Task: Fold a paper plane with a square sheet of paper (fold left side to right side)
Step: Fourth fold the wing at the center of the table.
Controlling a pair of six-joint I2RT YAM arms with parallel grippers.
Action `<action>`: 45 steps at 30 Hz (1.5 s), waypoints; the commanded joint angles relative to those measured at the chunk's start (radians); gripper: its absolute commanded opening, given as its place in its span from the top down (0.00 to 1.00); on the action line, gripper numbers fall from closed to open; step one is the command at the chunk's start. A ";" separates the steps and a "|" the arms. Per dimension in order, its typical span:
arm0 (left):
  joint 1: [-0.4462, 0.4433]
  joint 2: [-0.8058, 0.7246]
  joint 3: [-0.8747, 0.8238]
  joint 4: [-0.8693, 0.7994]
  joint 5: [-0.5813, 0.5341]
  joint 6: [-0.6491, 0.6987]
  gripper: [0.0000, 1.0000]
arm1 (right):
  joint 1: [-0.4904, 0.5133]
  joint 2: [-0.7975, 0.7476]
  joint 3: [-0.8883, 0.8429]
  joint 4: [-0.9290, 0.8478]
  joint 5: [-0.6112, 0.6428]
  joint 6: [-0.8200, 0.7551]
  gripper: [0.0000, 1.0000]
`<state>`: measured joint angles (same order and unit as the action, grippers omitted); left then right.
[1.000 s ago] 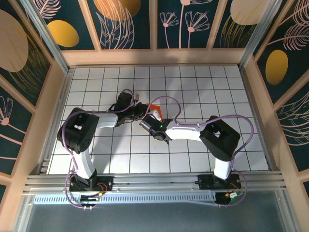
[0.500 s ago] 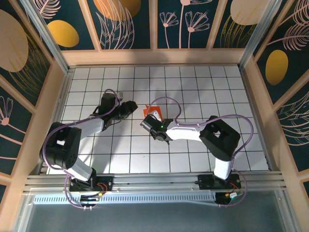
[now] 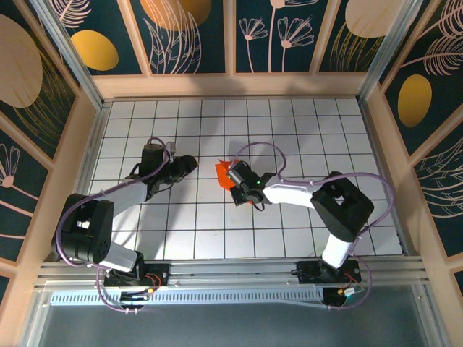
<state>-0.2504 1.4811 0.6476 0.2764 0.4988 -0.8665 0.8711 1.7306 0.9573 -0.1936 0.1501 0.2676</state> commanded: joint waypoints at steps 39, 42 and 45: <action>-0.191 0.224 -0.003 0.249 0.089 -0.135 0.58 | -0.211 0.033 -0.097 0.196 -0.607 0.002 1.00; -0.197 0.227 0.000 0.259 0.090 -0.143 0.58 | -0.214 0.036 -0.095 0.200 -0.618 0.006 1.00; -0.204 0.226 0.013 0.260 0.090 -0.144 0.57 | -0.219 0.035 -0.094 0.201 -0.626 0.008 1.00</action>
<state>-0.4435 1.6993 0.6277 0.4973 0.5911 -1.0000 0.6643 1.7535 0.8742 -0.0147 -0.4507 0.2684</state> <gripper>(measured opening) 0.425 0.047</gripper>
